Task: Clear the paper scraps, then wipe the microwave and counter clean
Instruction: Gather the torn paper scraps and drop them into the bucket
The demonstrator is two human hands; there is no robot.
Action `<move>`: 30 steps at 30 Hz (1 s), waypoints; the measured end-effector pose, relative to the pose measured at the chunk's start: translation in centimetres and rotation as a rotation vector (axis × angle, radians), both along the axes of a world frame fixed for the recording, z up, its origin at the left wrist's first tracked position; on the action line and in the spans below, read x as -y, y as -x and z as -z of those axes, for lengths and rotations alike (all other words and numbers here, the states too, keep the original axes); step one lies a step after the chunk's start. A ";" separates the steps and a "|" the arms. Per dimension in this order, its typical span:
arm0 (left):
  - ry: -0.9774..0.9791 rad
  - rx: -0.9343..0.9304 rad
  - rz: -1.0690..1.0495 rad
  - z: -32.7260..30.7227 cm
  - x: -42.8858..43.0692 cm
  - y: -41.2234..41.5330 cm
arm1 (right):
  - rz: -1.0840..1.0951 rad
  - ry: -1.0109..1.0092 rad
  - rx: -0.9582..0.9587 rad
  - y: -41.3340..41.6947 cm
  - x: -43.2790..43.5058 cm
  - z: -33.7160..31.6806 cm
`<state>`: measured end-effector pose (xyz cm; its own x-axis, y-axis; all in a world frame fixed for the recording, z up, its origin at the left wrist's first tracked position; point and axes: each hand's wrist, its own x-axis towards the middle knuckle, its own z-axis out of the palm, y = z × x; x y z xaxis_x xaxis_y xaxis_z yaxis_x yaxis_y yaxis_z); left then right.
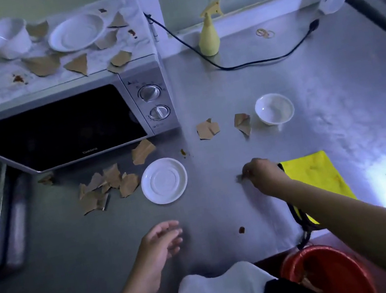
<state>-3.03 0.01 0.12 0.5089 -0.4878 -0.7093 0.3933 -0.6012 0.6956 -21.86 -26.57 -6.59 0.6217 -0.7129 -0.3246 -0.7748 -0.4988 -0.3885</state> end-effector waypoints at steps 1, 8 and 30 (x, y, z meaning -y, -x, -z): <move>-0.013 0.005 -0.013 0.0 0.2 0.1 | 0.014 0.021 0.039 -0.3 1.5 -0.3; -0.083 -0.017 -0.124 -0.3 1.2 0.2 | -0.026 0.302 0.018 -4.7 13.5 -3.5; -0.064 0.028 -0.357 -0.8 -4.0 2.7 | -0.111 0.362 -0.454 -10.1 15.4 -0.7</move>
<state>-5.72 3.99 0.95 0.6590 -0.2308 -0.7158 0.5676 -0.4718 0.6747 -11.78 -41.95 -5.87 0.5550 -0.7662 -0.3239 -0.7591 -0.6257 0.1795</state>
